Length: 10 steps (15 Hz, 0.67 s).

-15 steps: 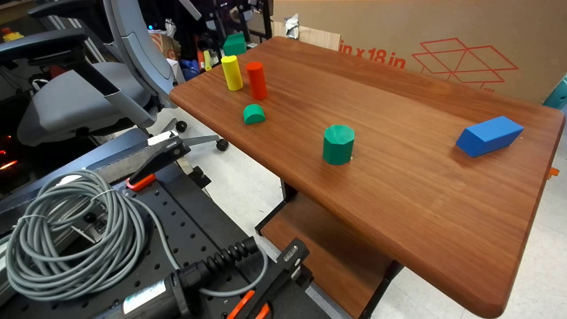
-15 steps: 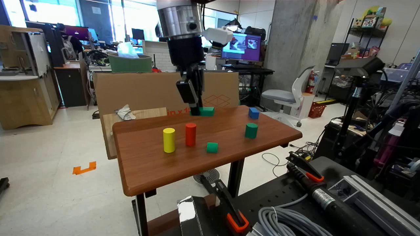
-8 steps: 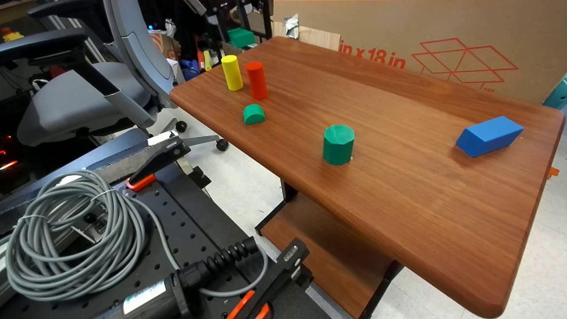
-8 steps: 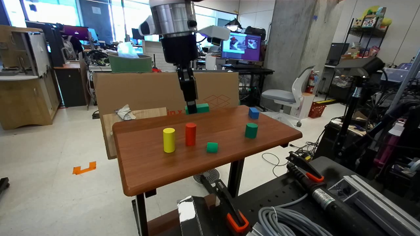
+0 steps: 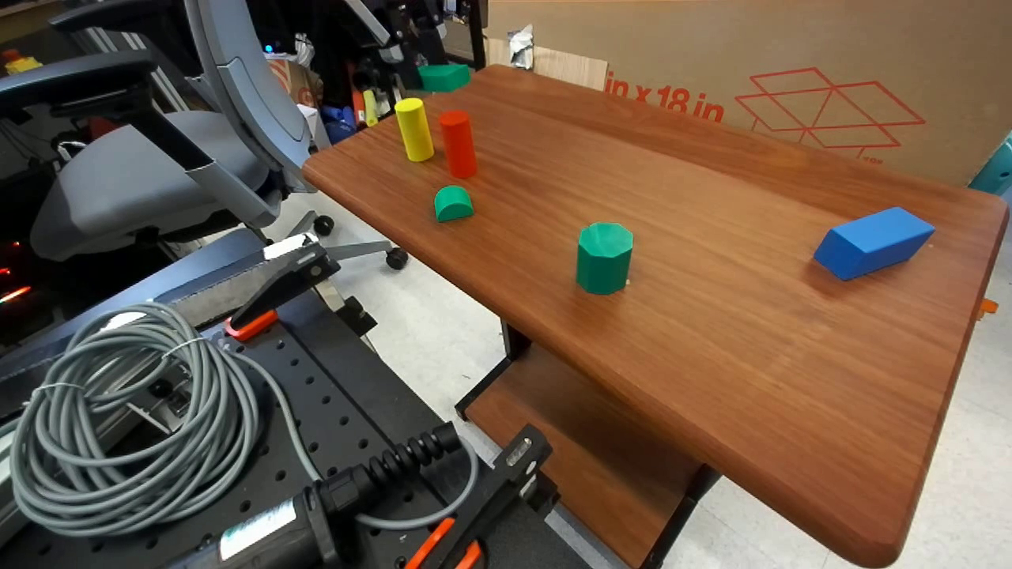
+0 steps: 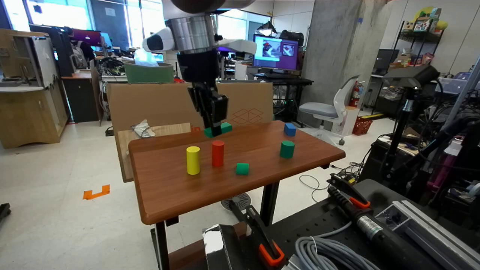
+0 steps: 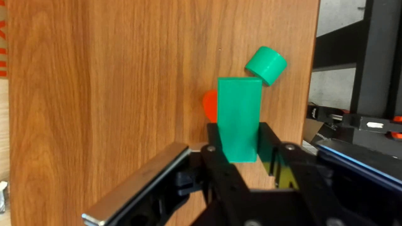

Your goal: Pick up the green bar and put it on top of the red and yellow round rods

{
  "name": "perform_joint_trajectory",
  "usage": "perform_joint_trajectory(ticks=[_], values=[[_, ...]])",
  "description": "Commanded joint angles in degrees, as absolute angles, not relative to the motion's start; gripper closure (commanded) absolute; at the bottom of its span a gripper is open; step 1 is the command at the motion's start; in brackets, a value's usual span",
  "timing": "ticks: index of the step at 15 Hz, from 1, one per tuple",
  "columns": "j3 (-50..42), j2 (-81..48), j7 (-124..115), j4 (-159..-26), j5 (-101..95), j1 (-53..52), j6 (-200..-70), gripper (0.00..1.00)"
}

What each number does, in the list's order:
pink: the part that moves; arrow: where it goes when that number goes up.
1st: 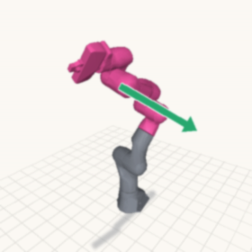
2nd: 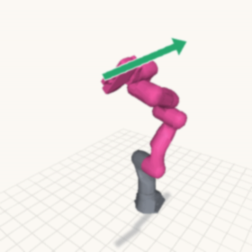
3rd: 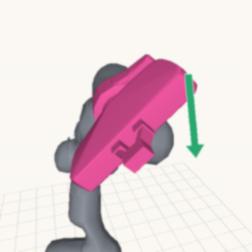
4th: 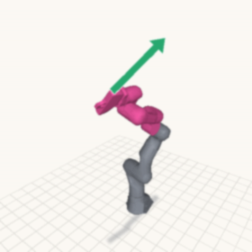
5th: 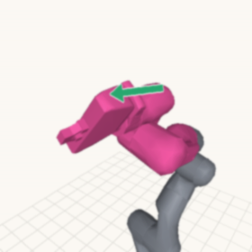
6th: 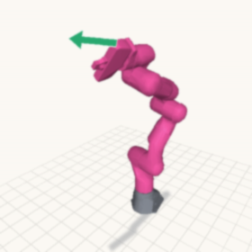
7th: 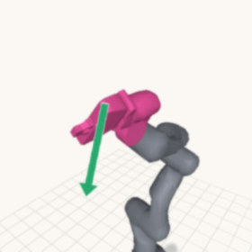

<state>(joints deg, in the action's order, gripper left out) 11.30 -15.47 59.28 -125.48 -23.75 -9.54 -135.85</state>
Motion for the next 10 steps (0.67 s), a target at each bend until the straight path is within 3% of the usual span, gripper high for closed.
perform_joint_trajectory(ticks=[1,6,10], values=[[12.0,-17.4,68.8,-124.1,-25.6,-8.9,-139.0,0.92],[14.1,-17.6,83.2,-124.9,-20.1,-7.6,-143.8,0.92],[13.4,-17.0,80.9,-125.3,-15.3,-8.1,-143.0,0.92]])
